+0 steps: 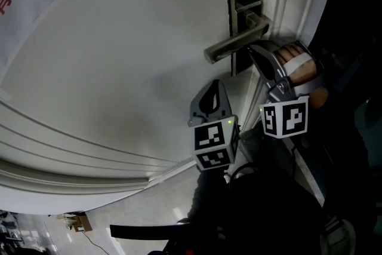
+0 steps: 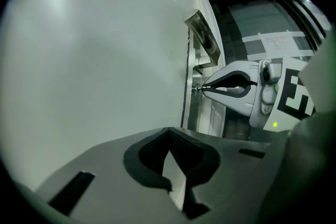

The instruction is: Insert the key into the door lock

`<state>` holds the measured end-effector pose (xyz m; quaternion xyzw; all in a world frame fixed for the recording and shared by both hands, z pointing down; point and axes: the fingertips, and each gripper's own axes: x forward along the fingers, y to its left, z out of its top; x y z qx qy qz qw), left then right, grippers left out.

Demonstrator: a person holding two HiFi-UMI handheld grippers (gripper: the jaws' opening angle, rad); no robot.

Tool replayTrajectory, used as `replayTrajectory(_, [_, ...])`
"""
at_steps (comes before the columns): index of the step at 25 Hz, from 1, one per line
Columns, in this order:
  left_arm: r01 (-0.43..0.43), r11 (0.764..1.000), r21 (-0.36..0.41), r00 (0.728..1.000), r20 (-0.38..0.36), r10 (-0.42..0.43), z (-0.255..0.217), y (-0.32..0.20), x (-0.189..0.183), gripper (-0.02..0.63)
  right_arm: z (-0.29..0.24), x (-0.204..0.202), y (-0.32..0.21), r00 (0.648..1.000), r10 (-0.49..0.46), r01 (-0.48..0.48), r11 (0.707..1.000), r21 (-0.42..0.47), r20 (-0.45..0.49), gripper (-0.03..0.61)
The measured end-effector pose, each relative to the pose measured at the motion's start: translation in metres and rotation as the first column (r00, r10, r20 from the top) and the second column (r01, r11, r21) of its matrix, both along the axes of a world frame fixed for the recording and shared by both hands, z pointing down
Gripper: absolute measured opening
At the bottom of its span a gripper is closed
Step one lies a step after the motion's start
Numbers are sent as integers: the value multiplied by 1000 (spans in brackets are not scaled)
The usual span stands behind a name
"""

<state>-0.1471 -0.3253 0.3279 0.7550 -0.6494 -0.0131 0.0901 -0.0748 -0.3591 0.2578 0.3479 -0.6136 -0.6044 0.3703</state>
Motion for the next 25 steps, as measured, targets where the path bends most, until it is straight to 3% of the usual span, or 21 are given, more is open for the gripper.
replayTrajectory(25, [4, 1000, -11, 1000, -16, -4, 2, 6, 1, 2, 0, 0, 2, 1000, 4, -4, 1000, -12, -6, 14])
